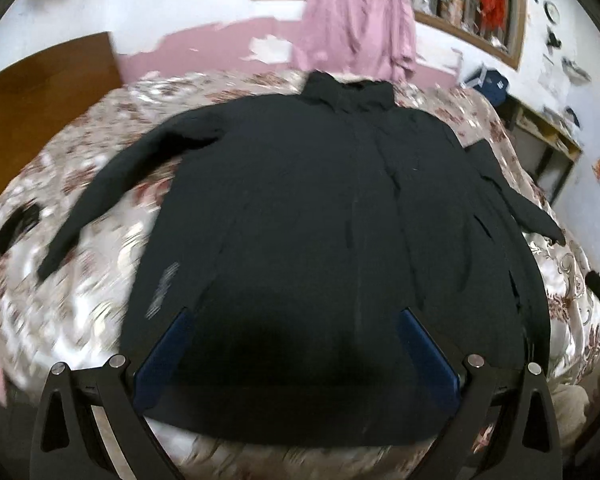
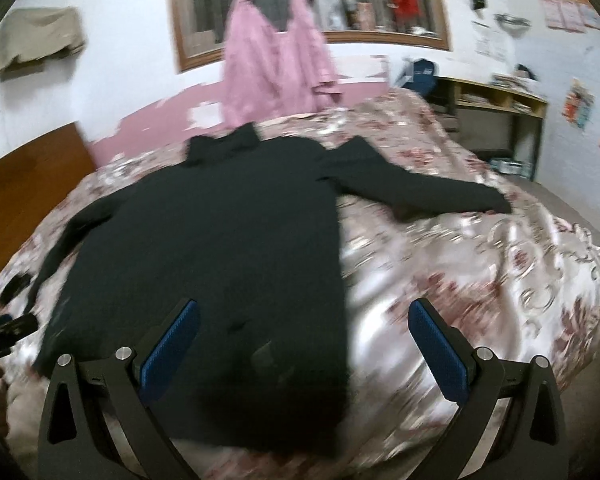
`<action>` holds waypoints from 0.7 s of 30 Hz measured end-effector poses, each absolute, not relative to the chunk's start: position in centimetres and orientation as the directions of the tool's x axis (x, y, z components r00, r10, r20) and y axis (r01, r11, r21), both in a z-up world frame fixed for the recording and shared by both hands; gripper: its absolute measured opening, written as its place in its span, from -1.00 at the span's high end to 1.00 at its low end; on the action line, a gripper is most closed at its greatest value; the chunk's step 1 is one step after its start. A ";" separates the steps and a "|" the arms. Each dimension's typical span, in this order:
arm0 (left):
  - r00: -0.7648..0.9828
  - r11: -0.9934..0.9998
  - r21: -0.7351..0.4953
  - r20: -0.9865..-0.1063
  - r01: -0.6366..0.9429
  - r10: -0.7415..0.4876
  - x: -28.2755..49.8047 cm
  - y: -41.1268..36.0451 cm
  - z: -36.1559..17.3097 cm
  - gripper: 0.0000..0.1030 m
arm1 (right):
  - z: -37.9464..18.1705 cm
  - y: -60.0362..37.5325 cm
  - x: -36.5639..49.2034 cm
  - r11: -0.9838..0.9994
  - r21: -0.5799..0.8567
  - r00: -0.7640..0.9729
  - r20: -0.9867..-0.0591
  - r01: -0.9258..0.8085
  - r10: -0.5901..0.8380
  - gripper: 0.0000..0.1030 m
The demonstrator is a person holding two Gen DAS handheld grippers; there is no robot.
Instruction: Fold large clothes
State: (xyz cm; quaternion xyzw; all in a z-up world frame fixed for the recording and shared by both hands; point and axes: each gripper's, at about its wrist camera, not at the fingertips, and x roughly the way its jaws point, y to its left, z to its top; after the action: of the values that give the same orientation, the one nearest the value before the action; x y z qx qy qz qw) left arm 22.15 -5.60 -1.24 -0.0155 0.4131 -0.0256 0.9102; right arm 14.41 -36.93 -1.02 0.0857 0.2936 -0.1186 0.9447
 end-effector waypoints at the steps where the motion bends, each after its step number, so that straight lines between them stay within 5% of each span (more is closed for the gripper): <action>1: 0.650 0.998 -0.049 -0.757 0.043 -0.066 23.1 -6.2 -1.4 -0.99 | -1.1 -39.0 15.9 0.949 0.095 0.792 -0.580 0.299 -0.191 -0.98; 10: 0.627 0.982 0.012 -0.771 0.187 -0.110 36.4 -16.4 -3.0 -0.99 | -5.3 -55.6 28.9 0.858 0.128 0.677 -0.676 0.498 -0.292 -0.98; 21: 0.611 0.931 -0.095 -0.731 0.352 -0.306 47.0 -28.1 -4.3 -0.99 | -11.4 -69.0 36.6 0.631 0.369 0.632 -0.732 0.683 -0.255 -0.98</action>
State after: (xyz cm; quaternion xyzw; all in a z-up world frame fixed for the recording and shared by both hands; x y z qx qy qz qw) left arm 46.96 -28.07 -4.25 0.0291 0.4013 -0.1834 0.8969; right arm 36.64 -68.96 -11.37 0.3272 0.3266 -0.2785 0.8419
